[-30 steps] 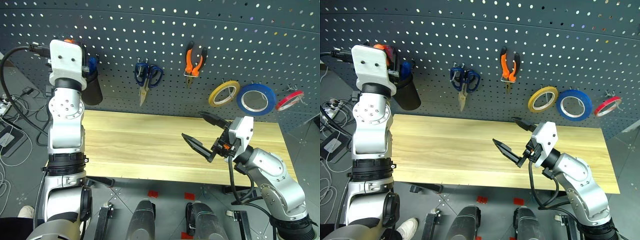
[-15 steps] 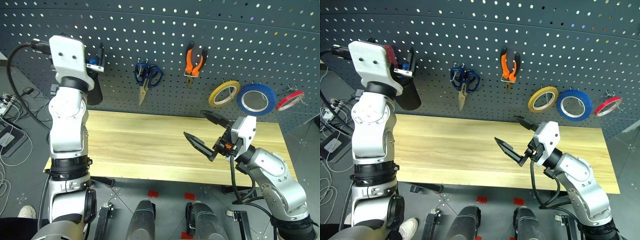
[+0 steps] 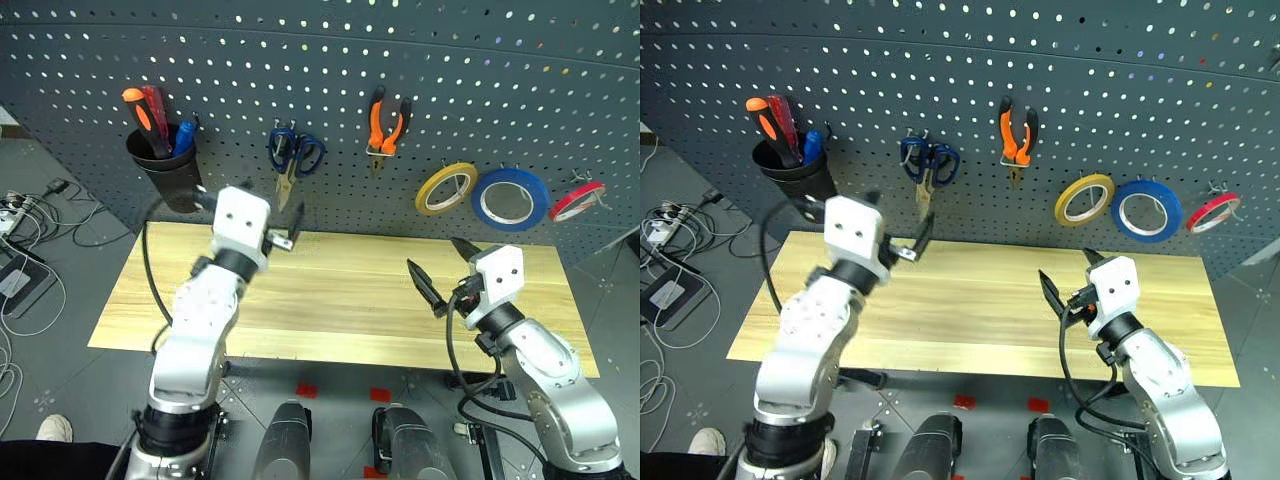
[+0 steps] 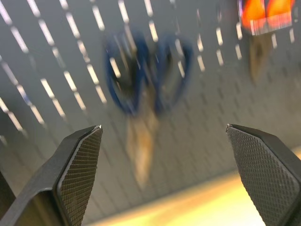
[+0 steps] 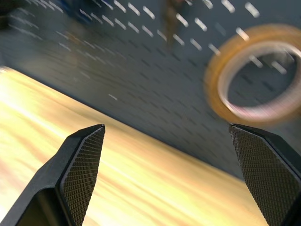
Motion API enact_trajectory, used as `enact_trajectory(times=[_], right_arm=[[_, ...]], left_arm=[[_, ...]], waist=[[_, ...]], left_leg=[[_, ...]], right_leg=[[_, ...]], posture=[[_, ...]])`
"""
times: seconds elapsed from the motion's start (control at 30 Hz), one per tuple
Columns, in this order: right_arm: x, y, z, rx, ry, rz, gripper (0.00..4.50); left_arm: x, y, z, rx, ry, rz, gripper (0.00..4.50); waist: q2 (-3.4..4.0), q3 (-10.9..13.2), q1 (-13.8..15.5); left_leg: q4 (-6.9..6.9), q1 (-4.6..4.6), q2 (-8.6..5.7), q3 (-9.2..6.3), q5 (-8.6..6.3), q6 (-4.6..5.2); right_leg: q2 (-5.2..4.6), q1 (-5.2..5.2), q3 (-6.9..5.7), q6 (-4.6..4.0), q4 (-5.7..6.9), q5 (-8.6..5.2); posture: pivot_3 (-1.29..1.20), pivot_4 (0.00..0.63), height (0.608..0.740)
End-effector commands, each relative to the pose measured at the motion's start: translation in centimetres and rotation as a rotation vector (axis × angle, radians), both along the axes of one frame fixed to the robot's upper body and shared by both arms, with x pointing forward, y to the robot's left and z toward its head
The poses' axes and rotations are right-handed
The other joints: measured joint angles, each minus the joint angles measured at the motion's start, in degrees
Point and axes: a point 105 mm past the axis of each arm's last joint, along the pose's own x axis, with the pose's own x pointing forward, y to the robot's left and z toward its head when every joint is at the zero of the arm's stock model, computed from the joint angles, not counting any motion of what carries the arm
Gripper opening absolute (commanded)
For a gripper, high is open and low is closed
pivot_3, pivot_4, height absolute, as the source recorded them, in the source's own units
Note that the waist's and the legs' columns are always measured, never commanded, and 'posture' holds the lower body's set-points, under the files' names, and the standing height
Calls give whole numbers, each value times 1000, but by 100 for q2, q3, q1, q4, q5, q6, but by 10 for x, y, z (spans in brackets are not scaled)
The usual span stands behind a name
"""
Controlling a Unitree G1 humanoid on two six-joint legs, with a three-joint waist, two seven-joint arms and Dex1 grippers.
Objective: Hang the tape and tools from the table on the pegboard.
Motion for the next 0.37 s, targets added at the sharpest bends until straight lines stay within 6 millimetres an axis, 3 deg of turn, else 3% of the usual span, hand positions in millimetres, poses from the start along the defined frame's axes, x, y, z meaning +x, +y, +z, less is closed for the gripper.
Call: enact_trajectory(times=[0.03,0.17,0.27,0.37], right_arm=[[-3,-7,-5,-8,25,-102,4500],[-4,-17,-25,-22,107,-191,4500],[-4,-24,-32,-28,136,-246,4500],[-5,-27,-35,-35,147,-268,4500]], left_arm=[[-2,7,-5,-73,38,39,4458],[4,18,-35,-144,177,75,4458],[2,21,-63,-179,285,73,4458],[-2,21,-77,-165,324,61,4458]], waist=[[1,-7,-3],[28,-101,-33],[37,-167,-53],[39,-183,-57]], left_leg=[[0,-1,0,-1,0,0],[0,0,-3,0,-1,3],[-5,5,-3,5,-3,6],[-6,10,-5,7,-13,23]], right_leg=[[0,0,-1,0,0,0],[1,1,-1,0,-3,0],[1,3,4,0,-7,0],[1,6,7,0,-7,-1]], posture=[[79,206,740],[69,191,740],[69,191,740],[69,191,740]])
